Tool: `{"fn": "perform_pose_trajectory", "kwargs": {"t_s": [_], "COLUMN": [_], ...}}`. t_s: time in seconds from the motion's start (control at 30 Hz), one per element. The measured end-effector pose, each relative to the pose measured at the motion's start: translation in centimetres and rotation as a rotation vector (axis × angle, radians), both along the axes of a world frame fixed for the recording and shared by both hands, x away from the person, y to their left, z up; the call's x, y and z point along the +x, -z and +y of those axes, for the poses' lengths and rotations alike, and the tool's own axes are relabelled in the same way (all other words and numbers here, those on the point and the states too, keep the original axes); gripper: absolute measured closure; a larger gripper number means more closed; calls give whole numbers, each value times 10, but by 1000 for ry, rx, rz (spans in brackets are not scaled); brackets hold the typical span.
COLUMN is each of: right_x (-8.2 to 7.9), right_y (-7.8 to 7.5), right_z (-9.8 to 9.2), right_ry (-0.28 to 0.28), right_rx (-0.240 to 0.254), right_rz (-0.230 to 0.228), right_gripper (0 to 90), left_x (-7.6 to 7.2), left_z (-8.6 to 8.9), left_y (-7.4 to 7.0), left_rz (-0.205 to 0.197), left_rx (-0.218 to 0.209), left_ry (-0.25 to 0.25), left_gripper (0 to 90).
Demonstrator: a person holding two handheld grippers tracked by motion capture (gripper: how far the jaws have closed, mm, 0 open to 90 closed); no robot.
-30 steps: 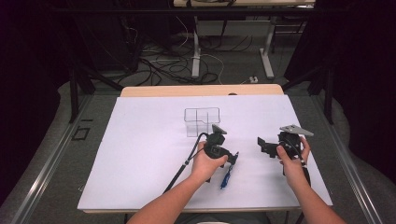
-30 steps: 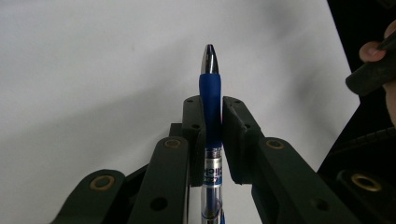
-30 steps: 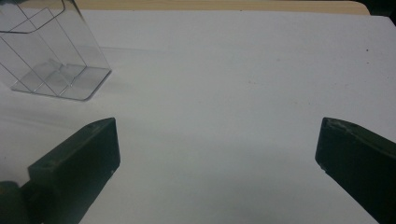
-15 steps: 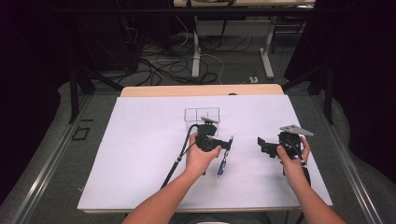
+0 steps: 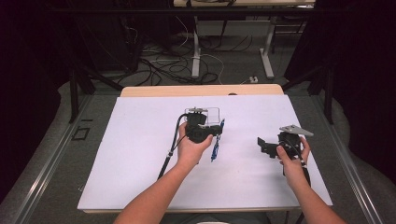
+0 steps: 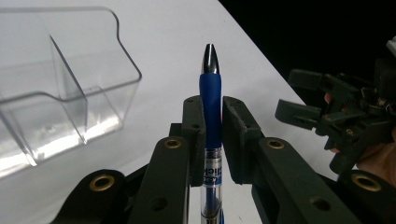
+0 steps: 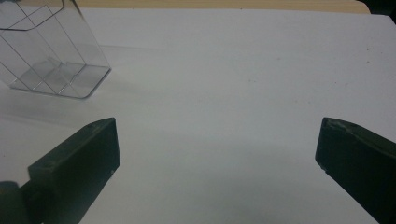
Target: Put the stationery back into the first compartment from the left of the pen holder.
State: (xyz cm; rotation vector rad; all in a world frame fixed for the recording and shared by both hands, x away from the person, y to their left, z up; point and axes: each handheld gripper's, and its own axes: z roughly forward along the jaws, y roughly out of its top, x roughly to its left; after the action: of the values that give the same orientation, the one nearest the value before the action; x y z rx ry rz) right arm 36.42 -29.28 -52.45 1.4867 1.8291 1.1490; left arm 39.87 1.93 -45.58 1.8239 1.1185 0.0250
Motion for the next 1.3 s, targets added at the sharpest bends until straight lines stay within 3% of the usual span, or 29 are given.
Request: {"fn": "perform_pose_trajectory", "kwargs": {"t_s": [0.23, 0.57, 0.87, 1.3], "right_x": [0, -1, -1, -2], "right_y": [1, 0, 0, 0], "right_z": [0, 0, 0, 0], "right_ry": [-4, -3, 1, 0], "right_rx": [-5, -1, 5, 8], "right_rz": [1, 0, 0, -2], "right_gripper": [0, 0, 0, 0], "left_x": [6, 20, 32, 45], "left_z": [10, 25, 39, 50], "left_y": [-14, -37, -56, -66], "left_rz": [-100, -199, -256, -330], "left_rx": [4, 5, -20, 21], "left_ry": [-37, -74, -119, -186], "left_gripper": [797, 797, 797, 797]}}
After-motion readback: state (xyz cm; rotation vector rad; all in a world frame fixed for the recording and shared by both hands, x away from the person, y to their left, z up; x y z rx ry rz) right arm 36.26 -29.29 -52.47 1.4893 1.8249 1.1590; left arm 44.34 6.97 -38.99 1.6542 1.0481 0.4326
